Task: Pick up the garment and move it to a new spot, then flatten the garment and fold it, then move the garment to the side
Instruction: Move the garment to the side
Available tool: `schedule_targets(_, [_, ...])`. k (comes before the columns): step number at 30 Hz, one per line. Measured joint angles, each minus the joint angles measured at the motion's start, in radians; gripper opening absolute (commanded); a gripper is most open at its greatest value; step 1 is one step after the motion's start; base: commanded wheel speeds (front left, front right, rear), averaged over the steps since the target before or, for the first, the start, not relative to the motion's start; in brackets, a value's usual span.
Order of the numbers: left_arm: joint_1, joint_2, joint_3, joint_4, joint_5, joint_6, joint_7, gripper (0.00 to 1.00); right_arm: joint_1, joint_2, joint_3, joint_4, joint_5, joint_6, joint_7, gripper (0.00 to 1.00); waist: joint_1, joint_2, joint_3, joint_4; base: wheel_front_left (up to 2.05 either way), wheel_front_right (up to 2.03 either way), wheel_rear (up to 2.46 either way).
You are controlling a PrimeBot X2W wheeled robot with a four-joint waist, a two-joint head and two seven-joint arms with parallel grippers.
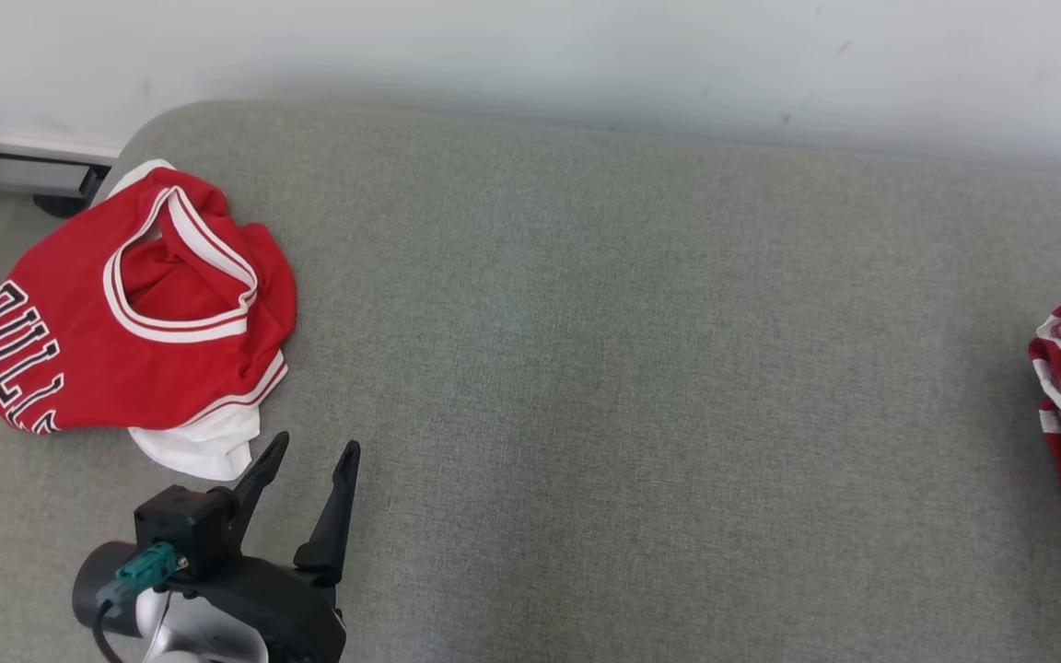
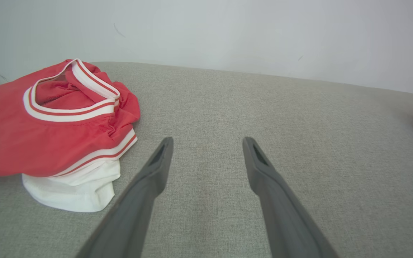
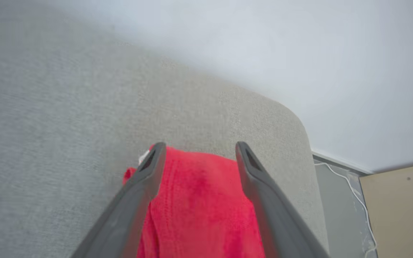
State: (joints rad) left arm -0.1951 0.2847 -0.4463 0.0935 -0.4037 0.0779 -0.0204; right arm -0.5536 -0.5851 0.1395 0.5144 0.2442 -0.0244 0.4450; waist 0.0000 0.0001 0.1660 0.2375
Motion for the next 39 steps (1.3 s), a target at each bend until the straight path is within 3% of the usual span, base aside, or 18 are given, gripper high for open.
schedule_targets(7, [0.005,0.001,0.018,0.023,-0.003,0.001,-0.028,1.0,0.018,0.126,-0.02,-0.104,0.08,0.013,-0.19,1.0,-0.0001,0.0,-0.056,-0.02,0.0,0.0,0.0])
schedule_targets(11, [0.015,0.003,0.029,0.032,-0.005,0.002,-0.047,1.0,0.093,0.192,-0.015,-0.139,0.116,0.033,-0.277,1.0,0.0,-0.0001,-0.093,-0.04,0.0,0.0,0.0])
schedule_targets(18, [0.071,0.012,0.051,0.039,0.0,0.019,-0.086,1.0,0.233,0.279,-0.015,-0.221,0.15,0.03,-0.392,1.0,-0.0001,-0.0001,-0.155,-0.092,0.0,0.0,0.0])
schedule_targets(29, [0.126,0.015,0.072,0.032,0.008,0.028,-0.096,1.0,0.461,0.381,-0.097,-0.364,0.203,-0.06,-0.526,1.0,-0.0002,-0.0002,-0.224,-0.169,0.0,0.0,0.0])
schedule_targets(39, [0.129,0.005,0.098,0.024,0.008,0.036,-0.103,1.0,0.539,0.414,-0.134,-0.409,0.232,-0.069,-0.561,1.0,-0.0001,-0.0002,-0.23,-0.174,0.0,0.0,0.0])
